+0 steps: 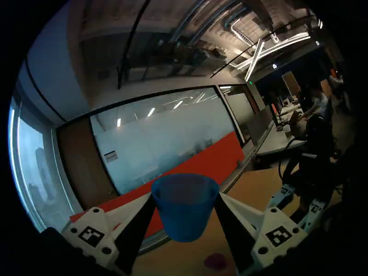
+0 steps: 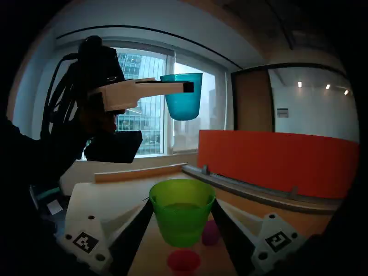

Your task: Pour water

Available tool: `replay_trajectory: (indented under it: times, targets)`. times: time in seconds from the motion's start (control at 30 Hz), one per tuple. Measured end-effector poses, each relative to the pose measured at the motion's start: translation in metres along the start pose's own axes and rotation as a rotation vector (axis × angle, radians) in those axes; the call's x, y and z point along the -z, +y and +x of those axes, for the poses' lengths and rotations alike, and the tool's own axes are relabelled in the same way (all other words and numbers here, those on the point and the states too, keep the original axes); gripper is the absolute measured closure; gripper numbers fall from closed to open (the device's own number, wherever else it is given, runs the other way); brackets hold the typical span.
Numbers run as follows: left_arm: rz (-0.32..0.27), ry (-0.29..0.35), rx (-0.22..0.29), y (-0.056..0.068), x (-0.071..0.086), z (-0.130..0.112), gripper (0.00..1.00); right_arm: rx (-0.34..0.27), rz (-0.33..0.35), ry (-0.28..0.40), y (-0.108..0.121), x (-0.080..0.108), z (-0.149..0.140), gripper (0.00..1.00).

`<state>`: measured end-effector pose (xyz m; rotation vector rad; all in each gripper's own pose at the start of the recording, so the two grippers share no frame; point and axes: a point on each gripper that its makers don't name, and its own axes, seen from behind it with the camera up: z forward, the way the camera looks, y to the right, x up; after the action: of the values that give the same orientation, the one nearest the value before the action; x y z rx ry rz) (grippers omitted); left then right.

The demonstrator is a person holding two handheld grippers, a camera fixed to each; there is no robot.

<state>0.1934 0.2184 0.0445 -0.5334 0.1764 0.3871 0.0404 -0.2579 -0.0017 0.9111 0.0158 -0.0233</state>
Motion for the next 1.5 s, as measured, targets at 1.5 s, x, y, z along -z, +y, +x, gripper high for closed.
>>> replay_trajectory:
  times: [1.5]
  targets:
    - [-0.011,-0.097,0.340,0.019,0.058,-0.120,0.14,0.001,-0.139,-0.022,0.033,0.058,0.011,0.10]
